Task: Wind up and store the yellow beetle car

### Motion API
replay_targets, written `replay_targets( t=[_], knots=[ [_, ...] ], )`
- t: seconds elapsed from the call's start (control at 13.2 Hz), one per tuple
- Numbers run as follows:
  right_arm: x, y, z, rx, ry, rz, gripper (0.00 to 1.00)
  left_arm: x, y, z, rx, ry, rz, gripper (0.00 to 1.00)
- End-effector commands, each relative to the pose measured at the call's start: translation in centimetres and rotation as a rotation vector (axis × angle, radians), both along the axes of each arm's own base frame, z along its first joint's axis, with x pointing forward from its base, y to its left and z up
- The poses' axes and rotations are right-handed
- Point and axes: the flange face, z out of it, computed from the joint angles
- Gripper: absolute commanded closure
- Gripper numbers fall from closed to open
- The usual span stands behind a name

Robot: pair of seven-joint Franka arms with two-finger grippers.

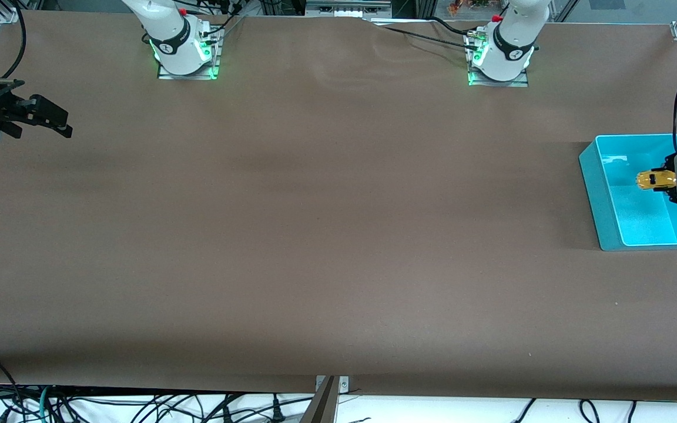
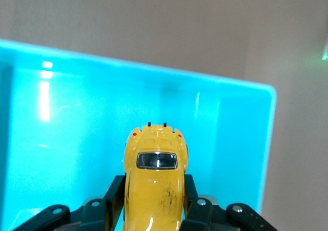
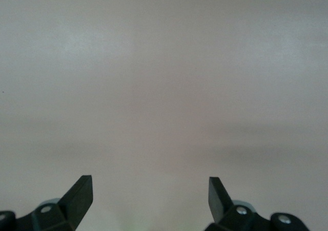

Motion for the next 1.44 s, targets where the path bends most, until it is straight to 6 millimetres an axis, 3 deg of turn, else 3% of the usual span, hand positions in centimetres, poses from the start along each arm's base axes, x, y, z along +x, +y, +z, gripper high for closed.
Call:
replay_targets(
  t=[0.0, 0.23, 0.3, 0.38, 0.45, 0.6, 0.76, 0.98, 1.21, 1.36],
  knots=[
    [0.1, -0.1, 0.5, 0.006, 0.004, -0.003, 0.0, 0.6, 2.2, -3.9, -0.013, -0.032, -0.046, 0.78],
    [0.1, -0.1, 0.4, 0.006, 0.005, -0.003, 0.0, 0.5, 2.8, -7.7, -0.024, -0.055, -0.039, 0.77],
    [0.1, -0.2, 0.4, 0.006, 0.005, -0.004, 0.0, 0.3, 3.0, -8.2, -0.029, -0.051, -0.035, 0.71],
    [0.1, -0.2, 0.5, 0.006, 0.004, -0.004, 0.0, 0.3, 3.0, -8.2, -0.03, -0.05, -0.037, 0.44],
    [0.1, -0.2, 0.4, 0.006, 0.005, -0.004, 0.0, 0.3, 2.9, -7.9, -0.031, -0.053, -0.047, 0.0],
    [0.1, -0.2, 0.4, 0.006, 0.005, -0.004, 0.0, 0.6, 2.7, -6.9, -0.029, -0.057, -0.055, 0.0],
    [0.1, -0.2, 0.5, 0.006, 0.004, -0.004, 0.0, 1.0, 2.1, -4.3, -0.017, -0.053, -0.062, 0.0],
    [0.1, -0.3, 0.4, 0.006, 0.005, -0.006, 0.0, 2.4, -0.7, 3.3, 0.017, -0.06, -0.024, 0.0],
    [0.0, -0.2, 0.4, 0.006, 0.008, -0.009, 0.0, 6.0, -6.9, 11.1, 0.037, 0.001, 0.092, 0.0],
    [-0.1, -0.1, 0.4, 0.005, 0.011, -0.015, 0.0, 7.2, -10.8, 13.5, 0.079, 0.035, 0.244, 0.0]
  ],
)
